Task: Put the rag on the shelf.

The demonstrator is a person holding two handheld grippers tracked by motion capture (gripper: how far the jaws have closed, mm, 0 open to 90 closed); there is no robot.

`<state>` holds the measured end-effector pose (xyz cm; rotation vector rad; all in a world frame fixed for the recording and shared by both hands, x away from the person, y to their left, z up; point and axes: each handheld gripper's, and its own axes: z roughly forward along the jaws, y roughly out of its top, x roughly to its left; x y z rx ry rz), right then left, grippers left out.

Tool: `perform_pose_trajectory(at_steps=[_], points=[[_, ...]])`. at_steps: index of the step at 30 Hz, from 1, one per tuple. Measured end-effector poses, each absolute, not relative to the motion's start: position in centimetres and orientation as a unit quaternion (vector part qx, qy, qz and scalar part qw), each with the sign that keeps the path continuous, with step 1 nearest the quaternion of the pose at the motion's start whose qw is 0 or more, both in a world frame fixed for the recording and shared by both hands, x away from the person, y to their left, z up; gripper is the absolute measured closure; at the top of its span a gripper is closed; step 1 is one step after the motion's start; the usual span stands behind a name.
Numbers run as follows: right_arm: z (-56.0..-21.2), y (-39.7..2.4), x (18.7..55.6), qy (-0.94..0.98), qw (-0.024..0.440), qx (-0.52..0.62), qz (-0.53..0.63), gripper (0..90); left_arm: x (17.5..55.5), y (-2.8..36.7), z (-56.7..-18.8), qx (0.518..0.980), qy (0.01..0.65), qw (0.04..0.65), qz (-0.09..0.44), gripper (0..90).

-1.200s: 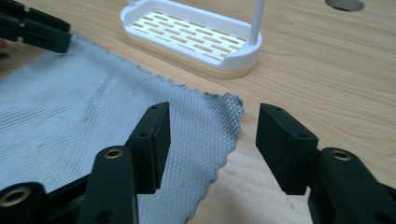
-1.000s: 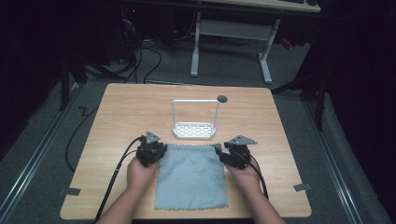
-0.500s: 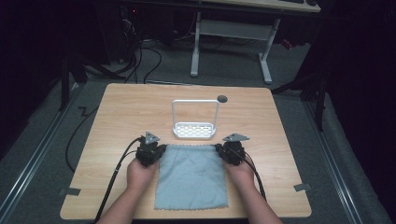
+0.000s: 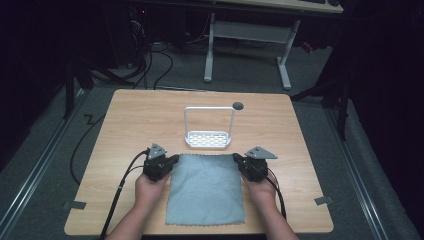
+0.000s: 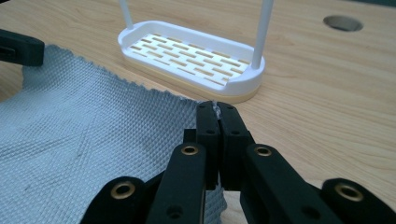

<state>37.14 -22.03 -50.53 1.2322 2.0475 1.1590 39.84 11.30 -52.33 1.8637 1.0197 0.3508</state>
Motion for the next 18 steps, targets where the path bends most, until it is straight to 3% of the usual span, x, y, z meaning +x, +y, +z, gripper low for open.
perform_pose_trajectory(at_steps=[18], points=[[-46.2, -22.7, 34.3, 0.701, 0.282, 0.424, 0.499, 89.1, 37.1, 12.7, -47.7, 0.705, 0.380, 0.563, 0.201, 90.0]])
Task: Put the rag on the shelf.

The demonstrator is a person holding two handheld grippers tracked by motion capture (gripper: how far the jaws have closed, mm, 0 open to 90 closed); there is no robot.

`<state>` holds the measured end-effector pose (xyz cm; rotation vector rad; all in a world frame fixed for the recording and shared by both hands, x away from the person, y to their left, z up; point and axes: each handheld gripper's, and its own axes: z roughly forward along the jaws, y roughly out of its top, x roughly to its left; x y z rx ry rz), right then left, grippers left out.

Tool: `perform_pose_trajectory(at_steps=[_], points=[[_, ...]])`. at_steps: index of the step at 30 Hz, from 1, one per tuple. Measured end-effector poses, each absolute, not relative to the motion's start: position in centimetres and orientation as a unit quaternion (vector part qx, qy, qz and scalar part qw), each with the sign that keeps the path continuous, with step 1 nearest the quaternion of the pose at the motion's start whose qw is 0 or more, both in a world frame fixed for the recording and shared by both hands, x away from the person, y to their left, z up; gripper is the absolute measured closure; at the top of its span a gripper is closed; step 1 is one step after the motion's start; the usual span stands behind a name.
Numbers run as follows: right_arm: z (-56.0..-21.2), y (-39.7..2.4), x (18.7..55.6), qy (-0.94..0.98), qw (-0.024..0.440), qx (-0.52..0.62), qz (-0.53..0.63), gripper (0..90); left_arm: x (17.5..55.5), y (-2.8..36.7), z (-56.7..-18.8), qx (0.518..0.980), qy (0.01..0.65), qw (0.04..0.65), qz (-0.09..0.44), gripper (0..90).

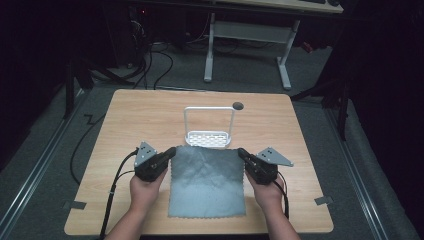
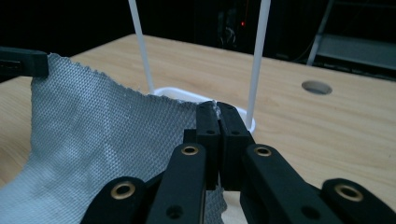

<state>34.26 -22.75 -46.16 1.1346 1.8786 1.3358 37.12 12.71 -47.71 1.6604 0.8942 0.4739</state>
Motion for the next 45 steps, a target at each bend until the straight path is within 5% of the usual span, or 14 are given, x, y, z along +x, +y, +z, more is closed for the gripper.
perform_pose_trajectory(at_steps=[26, 45], points=[[-38.1, -21.8, 34.0, 0.642, 0.341, 0.367, 0.581, 89.1, 36.8, 14.0, -39.1, 0.645, 0.328, 0.627, 0.289, 90.0], [-36.4, -22.3, 39.4, 0.639, 0.342, 0.397, 0.564, 89.3, 43.4, 12.4, -38.0, 0.669, 0.333, 0.587, 0.311, 90.0]])
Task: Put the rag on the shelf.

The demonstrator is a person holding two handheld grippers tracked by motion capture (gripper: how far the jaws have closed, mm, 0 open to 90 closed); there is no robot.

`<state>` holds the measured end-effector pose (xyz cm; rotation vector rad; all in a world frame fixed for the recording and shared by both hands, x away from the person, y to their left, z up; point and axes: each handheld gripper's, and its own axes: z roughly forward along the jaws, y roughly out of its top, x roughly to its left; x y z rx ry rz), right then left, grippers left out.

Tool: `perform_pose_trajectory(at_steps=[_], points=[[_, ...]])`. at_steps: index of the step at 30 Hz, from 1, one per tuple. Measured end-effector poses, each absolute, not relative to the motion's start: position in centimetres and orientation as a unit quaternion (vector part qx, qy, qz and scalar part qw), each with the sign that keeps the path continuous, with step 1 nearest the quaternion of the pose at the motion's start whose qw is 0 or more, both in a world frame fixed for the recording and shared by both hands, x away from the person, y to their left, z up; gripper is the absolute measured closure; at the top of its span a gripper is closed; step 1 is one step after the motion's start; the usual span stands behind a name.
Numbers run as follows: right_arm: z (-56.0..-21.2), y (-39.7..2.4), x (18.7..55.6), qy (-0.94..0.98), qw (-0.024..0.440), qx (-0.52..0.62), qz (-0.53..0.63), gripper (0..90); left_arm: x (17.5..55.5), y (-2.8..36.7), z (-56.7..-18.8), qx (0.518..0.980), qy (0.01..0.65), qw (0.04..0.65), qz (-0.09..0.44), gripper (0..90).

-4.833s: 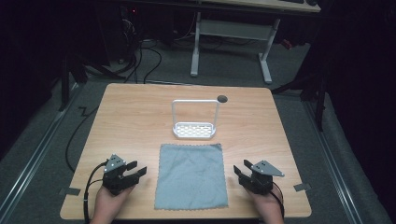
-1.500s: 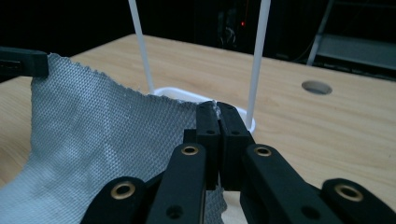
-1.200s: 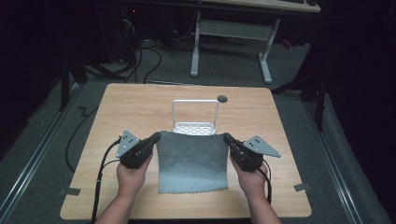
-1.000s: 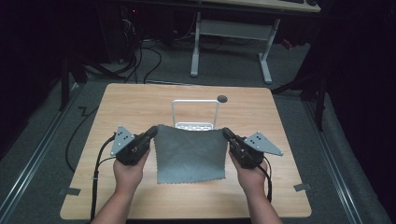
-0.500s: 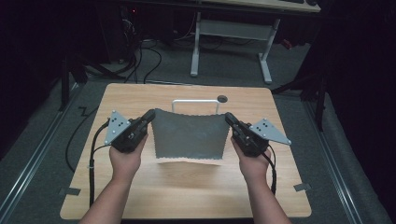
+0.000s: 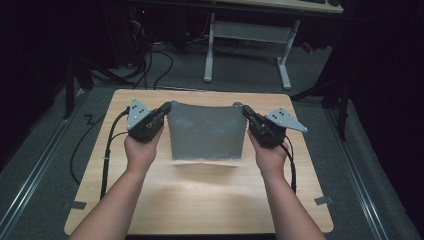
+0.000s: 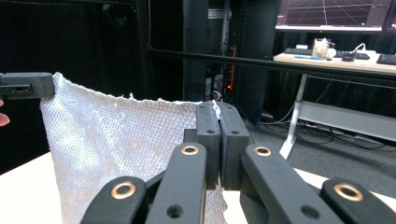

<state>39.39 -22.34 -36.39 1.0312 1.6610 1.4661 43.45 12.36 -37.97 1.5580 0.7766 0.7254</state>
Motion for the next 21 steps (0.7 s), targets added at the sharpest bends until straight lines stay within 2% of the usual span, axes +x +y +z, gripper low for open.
perform_pose_trajectory(at_steps=[13, 21], points=[[-36.7, -22.0, 45.2, 0.649, 0.337, 0.416, 0.540, 89.4, 48.2, 11.5, -38.2, 0.687, 0.353, 0.546, 0.325, 90.0], [-38.1, -22.5, 48.0, 0.664, 0.324, 0.439, 0.511, 89.4, 50.6, 10.7, -39.8, 0.720, 0.366, 0.514, 0.291, 90.0]])
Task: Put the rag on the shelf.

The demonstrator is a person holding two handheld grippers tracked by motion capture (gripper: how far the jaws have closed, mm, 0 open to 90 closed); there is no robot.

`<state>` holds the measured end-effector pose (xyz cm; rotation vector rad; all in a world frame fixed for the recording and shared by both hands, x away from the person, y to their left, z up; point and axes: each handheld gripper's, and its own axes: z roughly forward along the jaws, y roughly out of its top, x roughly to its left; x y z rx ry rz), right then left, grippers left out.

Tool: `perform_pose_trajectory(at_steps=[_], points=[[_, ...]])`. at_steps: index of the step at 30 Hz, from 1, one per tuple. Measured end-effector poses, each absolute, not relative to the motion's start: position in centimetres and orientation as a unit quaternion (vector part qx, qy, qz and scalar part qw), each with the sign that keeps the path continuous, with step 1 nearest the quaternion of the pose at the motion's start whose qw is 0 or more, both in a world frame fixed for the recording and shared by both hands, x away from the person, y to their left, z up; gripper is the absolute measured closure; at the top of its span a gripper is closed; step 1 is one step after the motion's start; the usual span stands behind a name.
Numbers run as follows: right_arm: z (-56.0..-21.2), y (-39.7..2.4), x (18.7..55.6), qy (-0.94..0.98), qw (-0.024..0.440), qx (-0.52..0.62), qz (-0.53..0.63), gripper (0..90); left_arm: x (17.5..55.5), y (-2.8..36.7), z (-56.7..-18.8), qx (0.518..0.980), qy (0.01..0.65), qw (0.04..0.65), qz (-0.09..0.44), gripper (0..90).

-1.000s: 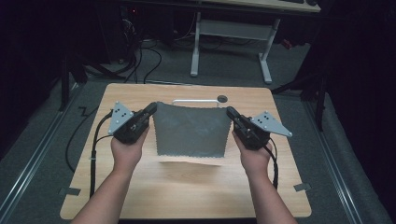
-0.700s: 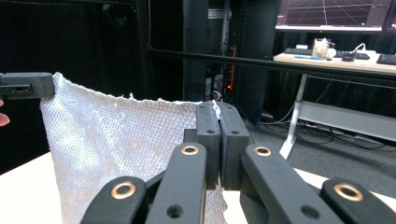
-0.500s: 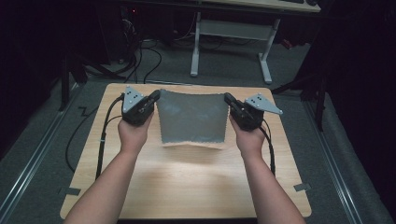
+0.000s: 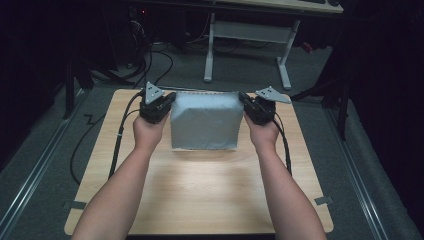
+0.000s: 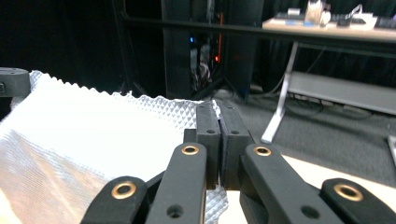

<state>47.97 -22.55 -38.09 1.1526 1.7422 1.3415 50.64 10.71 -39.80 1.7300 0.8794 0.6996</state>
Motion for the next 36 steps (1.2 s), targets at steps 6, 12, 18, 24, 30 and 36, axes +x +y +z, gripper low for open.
perform_pose_trajectory(at_steps=[6, 12, 18, 24, 30, 36], points=[[-40.2, -23.0, 48.7, 0.683, 0.293, 0.451, 0.495, 89.3, 51.0, 10.6, -42.2, 0.738, 0.371, 0.501, 0.258, 90.0], [-41.8, -23.0, 48.4, 0.689, 0.278, 0.455, 0.492, 89.3, 50.7, 10.5, -43.9, 0.747, 0.371, 0.502, 0.228, 90.0], [-43.1, -22.9, 48.2, 0.694, 0.269, 0.459, 0.485, 89.3, 50.2, 10.2, -45.2, 0.752, 0.370, 0.505, 0.205, 90.0], [-45.0, -23.0, 48.3, 0.702, 0.255, 0.470, 0.470, 89.2, 50.1, 10.2, -46.4, 0.755, 0.377, 0.500, 0.192, 90.0], [-46.3, -23.2, 48.0, 0.700, 0.252, 0.480, 0.466, 89.1, 50.3, 10.3, -47.8, 0.760, 0.387, 0.492, 0.176, 90.0], [-47.1, -23.6, 47.5, 0.697, 0.253, 0.483, 0.465, 88.6, 50.4, 10.2, -48.5, 0.756, 0.392, 0.495, 0.170, 89.7]])
